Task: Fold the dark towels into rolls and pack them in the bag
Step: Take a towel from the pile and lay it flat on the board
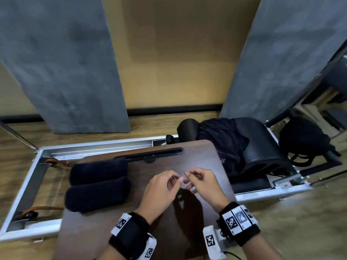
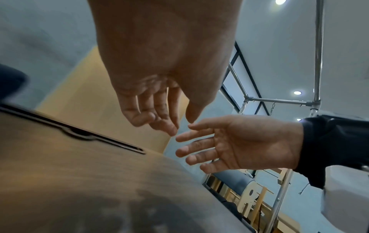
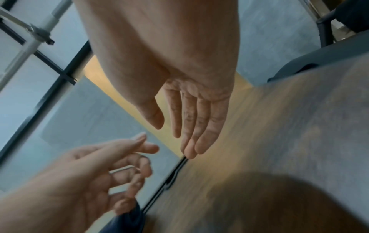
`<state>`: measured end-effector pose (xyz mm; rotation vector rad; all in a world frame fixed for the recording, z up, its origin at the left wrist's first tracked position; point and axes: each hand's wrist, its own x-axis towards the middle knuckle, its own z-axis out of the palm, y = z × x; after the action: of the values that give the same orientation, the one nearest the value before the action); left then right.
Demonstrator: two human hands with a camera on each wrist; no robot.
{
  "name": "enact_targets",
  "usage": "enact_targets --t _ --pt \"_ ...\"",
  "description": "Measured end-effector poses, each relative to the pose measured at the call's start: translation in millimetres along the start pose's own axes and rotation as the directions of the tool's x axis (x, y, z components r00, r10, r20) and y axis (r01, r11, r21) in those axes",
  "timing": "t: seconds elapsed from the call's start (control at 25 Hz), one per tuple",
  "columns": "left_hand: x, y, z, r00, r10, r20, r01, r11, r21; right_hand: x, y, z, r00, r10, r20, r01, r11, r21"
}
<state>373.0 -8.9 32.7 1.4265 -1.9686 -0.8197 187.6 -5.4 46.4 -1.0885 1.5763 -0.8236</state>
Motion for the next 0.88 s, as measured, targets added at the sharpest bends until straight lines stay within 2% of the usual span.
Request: enact_targets --t 0.08,0.2,0.28,0.4,0.56,0.72,0.8,0.88 --pt "27 26 38 0.998 -0.012 0.054 0.014 0.999 -0.034 13 3 -44 0.999 -0.033 0.026 0.031 0.998 0.062" --pt "71 61 101 0.995 -0.043 0.085 0.05 0.995 -0.087 45 21 -121 0.998 -0.061 -0.022 0.064 0.985 0.158" --pt "98 83 139 0.991 -0.086 0.1 0.098 0.988 -0.12 71 43 -170 0.995 0.011 -0.099 0.009 0.979 0.201" --pt "128 106 182 0.979 -0.186 0.077 0.197 0.964 -0.179 116 81 -224 0.975 0.143 -0.172 -0.12 0.983 0.135" --pt "158 124 207 0.961 -0.262 0.09 0.273 0.948 -0.165 172 109 -252 0.953 0.287 -0.1 -0.291 0.957 -0.023" --pt "173 133 219 0.944 -0.317 0.095 0.327 0.937 -0.12 206 115 -256 0.942 0.336 0.001 -0.322 0.904 -0.282" --pt "173 134 219 0.938 -0.336 0.091 0.345 0.932 -0.115 211 117 -256 0.935 0.355 -0.016 -0.339 0.877 -0.34" --pt "171 135 216 0.932 -0.351 0.087 0.359 0.928 -0.103 212 114 -257 0.951 0.299 -0.072 -0.305 0.884 -0.353"
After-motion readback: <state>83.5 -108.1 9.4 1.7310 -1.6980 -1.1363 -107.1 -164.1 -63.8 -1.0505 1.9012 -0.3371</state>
